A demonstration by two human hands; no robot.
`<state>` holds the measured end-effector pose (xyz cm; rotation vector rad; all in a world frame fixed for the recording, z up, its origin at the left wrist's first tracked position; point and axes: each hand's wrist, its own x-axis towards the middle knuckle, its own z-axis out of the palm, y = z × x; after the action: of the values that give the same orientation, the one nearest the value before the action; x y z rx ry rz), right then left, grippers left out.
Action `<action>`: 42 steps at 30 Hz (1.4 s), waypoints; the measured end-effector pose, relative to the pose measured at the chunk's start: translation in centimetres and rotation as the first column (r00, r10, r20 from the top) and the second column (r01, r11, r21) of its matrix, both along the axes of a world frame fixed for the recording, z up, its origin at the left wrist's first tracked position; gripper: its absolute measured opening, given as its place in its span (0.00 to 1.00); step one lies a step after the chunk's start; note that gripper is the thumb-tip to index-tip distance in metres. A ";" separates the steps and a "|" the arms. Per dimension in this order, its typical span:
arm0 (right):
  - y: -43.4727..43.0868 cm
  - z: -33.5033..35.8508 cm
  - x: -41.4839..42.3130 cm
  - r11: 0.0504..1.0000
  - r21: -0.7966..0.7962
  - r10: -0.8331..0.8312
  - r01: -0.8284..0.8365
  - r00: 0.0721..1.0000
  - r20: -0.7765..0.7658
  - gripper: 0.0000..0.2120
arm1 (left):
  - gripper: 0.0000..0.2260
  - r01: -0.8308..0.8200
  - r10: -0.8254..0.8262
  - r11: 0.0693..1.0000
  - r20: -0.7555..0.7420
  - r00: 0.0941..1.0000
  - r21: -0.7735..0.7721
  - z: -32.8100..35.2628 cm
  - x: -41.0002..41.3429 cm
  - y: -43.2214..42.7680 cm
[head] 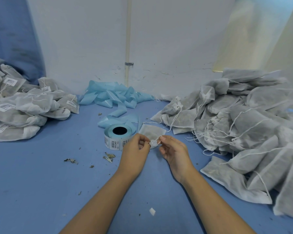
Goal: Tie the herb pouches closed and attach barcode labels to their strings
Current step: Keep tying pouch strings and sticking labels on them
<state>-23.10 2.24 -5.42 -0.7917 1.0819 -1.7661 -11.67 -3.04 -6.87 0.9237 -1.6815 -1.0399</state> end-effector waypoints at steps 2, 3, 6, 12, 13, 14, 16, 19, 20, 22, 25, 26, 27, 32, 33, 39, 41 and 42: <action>0.0 0.1 0.1 1.000 -0.002 -0.006 0.006 1.000 0.011 0.08 | 0.08 0.001 -0.001 1.000 0.003 1.000 0.002 0.0 0.0 0.1; -0.1 0.1 0.1 1.000 -0.003 -0.008 0.008 1.000 0.014 0.08 | 0.08 0.000 0.000 1.000 0.004 1.000 0.003 0.0 0.0 0.1; 0.0 0.1 0.1 1.000 0.004 -0.016 0.016 1.000 0.015 0.08 | 0.09 0.016 -0.015 0.999 -0.010 1.000 0.028 0.2 0.0 0.2; 0.1 0.1 -0.4 1.000 0.003 -0.002 0.002 0.992 0.125 0.04 | 0.21 0.150 -0.150 0.989 -0.031 0.988 -0.015 0.6 0.7 0.3; 0.1 0.2 -0.5 1.000 0.005 0.005 -0.005 0.990 0.141 0.03 | 0.22 0.151 -0.151 0.988 0.002 0.989 -0.044 0.5 0.7 0.3; 0.1 0.2 -0.5 1.000 0.005 0.016 -0.017 0.986 0.166 0.02 | 0.22 0.149 -0.146 0.985 0.040 0.988 -0.082 0.4 0.7 0.2; 0.1 0.2 -0.4 0.998 -0.003 0.058 -0.059 0.974 0.218 0.02 | 0.22 0.142 -0.119 0.972 0.133 0.984 -0.187 0.1 0.4 0.2; 0.0 0.2 0.1 0.990 -0.012 0.137 -0.137 0.971 0.197 0.02 | 0.17 0.129 -0.061 0.938 0.213 0.975 -0.320 -0.4 0.2 -0.1; 0.0 0.2 0.1 0.987 -0.017 0.158 -0.158 0.970 0.187 0.02 | 0.15 0.114 -0.041 0.937 0.221 0.974 -0.329 -0.5 0.2 -0.2; 0.0 0.2 0.2 0.982 -0.025 0.187 -0.185 0.966 0.179 0.04 | 0.13 0.069 0.000 0.944 0.212 0.977 -0.321 -0.8 0.2 -0.3; 0.1 0.3 0.1 0.975 -0.040 0.220 -0.216 0.955 0.200 0.07 | 0.10 0.000 0.065 0.950 0.198 0.978 -0.312 -0.9 0.2 -0.5; 0.1 0.3 0.1 0.973 -0.046 0.231 -0.226 0.949 0.214 0.07 | 0.08 -0.023 0.084 0.953 0.190 0.978 -0.303 -0.9 0.3 -0.5; 0.1 0.2 0.0 0.970 -0.052 0.243 -0.237 0.944 0.223 0.07 | 0.06 -0.047 0.100 0.957 0.176 0.979 -0.286 -0.9 0.3 -0.5; 0.2 0.2 0.1 0.963 -0.076 0.268 -0.257 0.915 0.301 0.06 | 0.02 -0.148 0.170 0.964 0.082 0.982 -0.221 -0.5 0.6 -0.6; 0.2 0.2 0.1 0.964 -0.084 0.266 -0.252 0.908 0.323 0.07 | 0.02 -0.164 0.179 0.963 0.057 0.982 -0.212 -0.4 0.5 -0.5; 0.3 0.4 0.1 0.967 -0.111 0.255 -0.230 0.894 0.368 0.07 | 0.06 -0.171 0.152 0.971 -0.126 0.980 -0.166 0.5 0.3 0.7; 0.3 0.3 0.2 0.965 -0.112 0.261 -0.236 0.891 0.372 0.07 | 0.05 -0.158 0.128 0.976 -0.190 0.973 -0.149 0.6 0.3 1.0; 0.3 0.3 0.3 0.963 -0.110 0.268 -0.244 0.892 0.364 0.07 | 0.05 -0.154 0.119 0.977 -0.224 0.967 -0.148 0.6 0.3 1.1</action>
<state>-22.82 2.54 -5.11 -0.5686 0.6384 -1.6424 -11.33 -1.98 -6.24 0.7792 -1.4777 -0.8616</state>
